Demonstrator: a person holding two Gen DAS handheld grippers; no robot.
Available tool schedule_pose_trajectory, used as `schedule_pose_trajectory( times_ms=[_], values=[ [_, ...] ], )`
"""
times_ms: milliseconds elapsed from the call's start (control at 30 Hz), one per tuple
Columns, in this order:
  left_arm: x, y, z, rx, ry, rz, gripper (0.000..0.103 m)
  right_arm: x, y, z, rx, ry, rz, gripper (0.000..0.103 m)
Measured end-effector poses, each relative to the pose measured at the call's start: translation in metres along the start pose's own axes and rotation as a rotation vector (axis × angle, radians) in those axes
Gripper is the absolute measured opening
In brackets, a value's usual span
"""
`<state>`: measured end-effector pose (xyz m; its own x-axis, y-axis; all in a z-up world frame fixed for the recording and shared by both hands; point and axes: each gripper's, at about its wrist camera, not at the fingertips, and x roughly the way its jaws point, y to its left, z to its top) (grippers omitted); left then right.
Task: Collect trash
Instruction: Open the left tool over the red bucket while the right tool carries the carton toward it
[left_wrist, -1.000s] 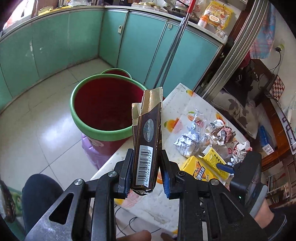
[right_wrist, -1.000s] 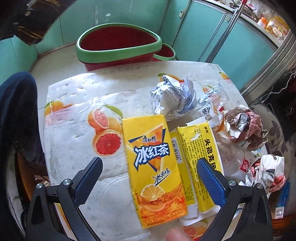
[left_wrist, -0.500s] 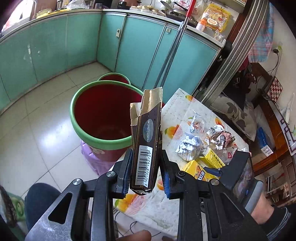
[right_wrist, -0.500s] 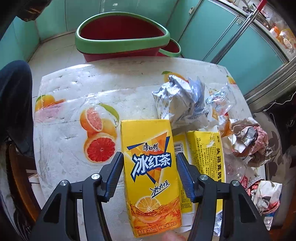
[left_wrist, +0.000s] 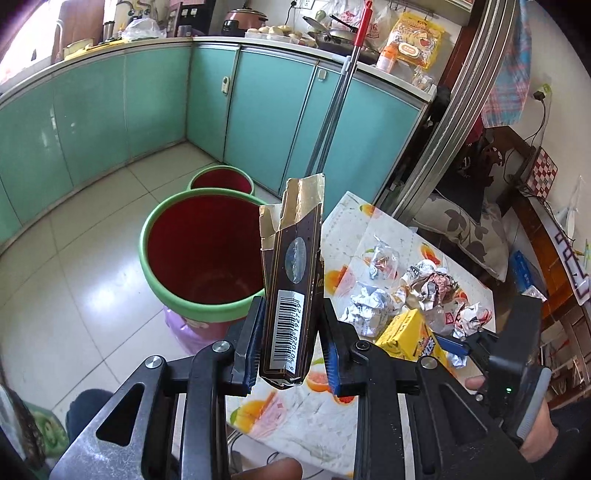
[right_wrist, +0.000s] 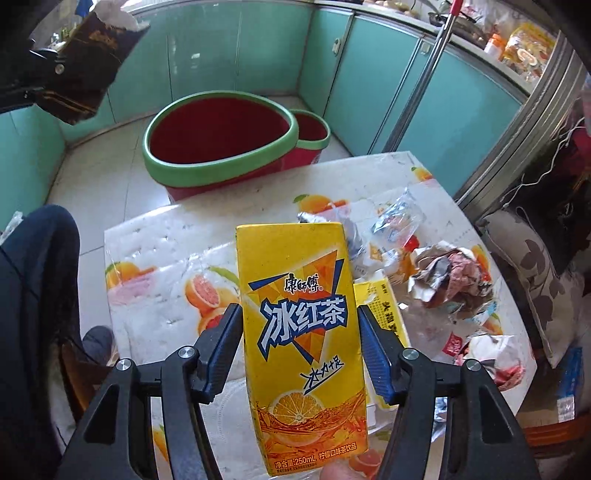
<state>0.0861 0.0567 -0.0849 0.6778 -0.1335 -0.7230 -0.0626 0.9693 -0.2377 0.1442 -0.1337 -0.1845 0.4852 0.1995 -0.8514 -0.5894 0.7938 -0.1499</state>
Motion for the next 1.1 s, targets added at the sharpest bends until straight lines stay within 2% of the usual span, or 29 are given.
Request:
schedule_pose_trajectory(
  times_ms=[200,267,400,533,567,700,800,900,967,1100],
  values=[
    [0.012,0.014,0.035,0.041,-0.030,0.033,0.026,-0.052,-0.002,0.018,0.104,-0.103,-0.055,0.060],
    [0.026,0.026,0.049,0.040,-0.019,0.035,0.026,-0.065,-0.005,0.027,0.139,-0.134,-0.067,0.060],
    [0.060,0.040,0.070,0.078,0.004,0.088,0.026,-0.079,-0.008,0.045,0.181,-0.177,-0.083,0.060],
    [0.098,0.055,0.078,0.086,0.066,0.104,0.026,-0.078,-0.008,0.066,0.203,-0.187,-0.075,0.060],
    [0.106,0.057,0.078,0.087,0.078,0.113,0.030,-0.075,-0.009,0.071,0.203,-0.187,-0.073,0.061],
    [0.127,0.065,0.080,0.081,0.112,0.113,0.070,-0.066,-0.005,0.090,0.198,-0.189,-0.067,0.060],
    [0.131,0.068,0.080,0.080,0.112,0.114,0.090,-0.056,0.000,0.103,0.187,-0.187,-0.061,0.060],
    [0.127,0.074,0.084,0.074,0.097,0.116,0.101,-0.046,0.005,0.115,0.178,-0.185,-0.049,0.060],
    [0.122,0.079,0.086,0.072,0.081,0.122,0.102,-0.038,0.010,0.124,0.178,-0.184,-0.030,0.060],
    [0.098,0.092,0.092,0.072,0.011,0.180,0.102,-0.021,0.022,0.148,0.169,-0.198,0.004,0.060]
  ],
)
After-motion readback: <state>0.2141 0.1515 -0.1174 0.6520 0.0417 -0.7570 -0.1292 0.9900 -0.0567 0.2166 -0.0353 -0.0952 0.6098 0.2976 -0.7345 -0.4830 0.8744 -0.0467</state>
